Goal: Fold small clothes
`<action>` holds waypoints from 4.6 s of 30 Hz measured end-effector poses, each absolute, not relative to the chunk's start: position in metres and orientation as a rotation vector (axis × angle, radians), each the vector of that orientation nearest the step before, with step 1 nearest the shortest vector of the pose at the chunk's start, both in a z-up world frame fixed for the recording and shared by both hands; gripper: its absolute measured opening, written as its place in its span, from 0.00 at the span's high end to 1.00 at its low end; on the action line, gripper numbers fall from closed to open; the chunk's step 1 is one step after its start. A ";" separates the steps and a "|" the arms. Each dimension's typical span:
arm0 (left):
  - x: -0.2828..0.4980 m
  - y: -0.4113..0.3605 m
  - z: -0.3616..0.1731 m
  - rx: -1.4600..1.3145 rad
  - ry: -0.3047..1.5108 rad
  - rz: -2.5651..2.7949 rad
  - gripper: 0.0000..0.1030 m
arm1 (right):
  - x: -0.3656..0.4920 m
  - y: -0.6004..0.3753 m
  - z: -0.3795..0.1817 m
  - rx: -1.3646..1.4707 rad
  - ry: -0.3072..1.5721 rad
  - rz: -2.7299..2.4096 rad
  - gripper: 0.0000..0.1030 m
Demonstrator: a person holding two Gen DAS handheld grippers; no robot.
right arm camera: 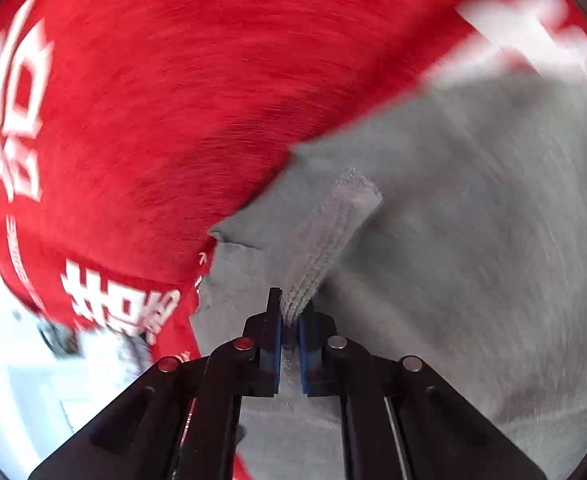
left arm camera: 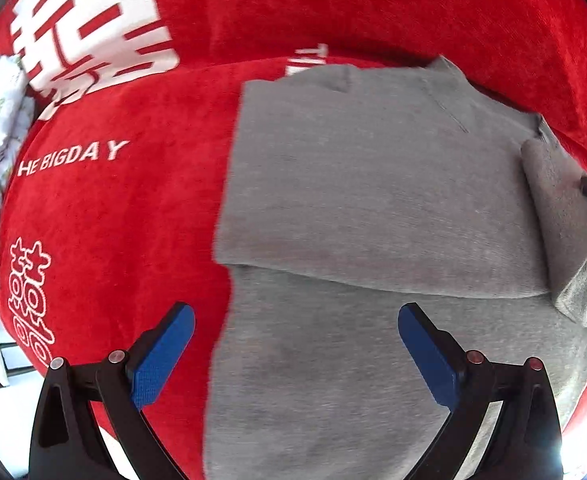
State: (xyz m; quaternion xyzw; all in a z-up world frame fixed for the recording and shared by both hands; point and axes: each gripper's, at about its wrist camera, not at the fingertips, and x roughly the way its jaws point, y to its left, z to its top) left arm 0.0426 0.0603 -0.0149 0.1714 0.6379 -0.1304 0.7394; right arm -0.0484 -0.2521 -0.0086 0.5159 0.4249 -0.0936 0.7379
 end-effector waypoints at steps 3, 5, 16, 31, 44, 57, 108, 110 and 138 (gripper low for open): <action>0.044 0.076 -0.011 0.368 1.387 -0.267 0.01 | -0.008 -0.205 0.010 0.887 1.012 -0.052 0.92; 0.042 0.082 -0.011 0.376 1.392 -0.248 0.01 | 0.011 -0.168 0.009 0.737 1.088 0.028 0.88; 0.048 0.091 -0.005 0.324 1.409 -0.282 0.01 | -0.063 -0.151 -0.026 0.782 1.277 0.053 0.45; 0.084 0.007 -0.033 0.175 1.531 -0.584 0.71 | -0.253 -0.279 -0.047 1.468 0.928 -0.413 0.38; 0.081 0.046 -0.026 0.121 1.506 -0.618 0.88 | -0.229 -0.309 -0.043 1.278 1.026 -0.463 0.87; 0.081 0.058 0.002 0.260 1.412 -0.497 0.88 | -0.258 -0.347 -0.029 1.323 0.942 -0.506 0.42; 0.001 0.056 0.015 0.447 1.431 -0.348 0.01 | -0.203 -0.202 0.003 0.888 1.347 -0.302 0.24; -0.001 0.060 0.013 0.445 1.443 -0.346 0.01 | -0.205 -0.199 0.000 0.894 1.357 -0.294 0.24; -0.039 0.141 -0.004 0.447 1.499 -0.360 0.01 | -0.220 -0.109 -0.015 0.913 1.417 -0.229 0.23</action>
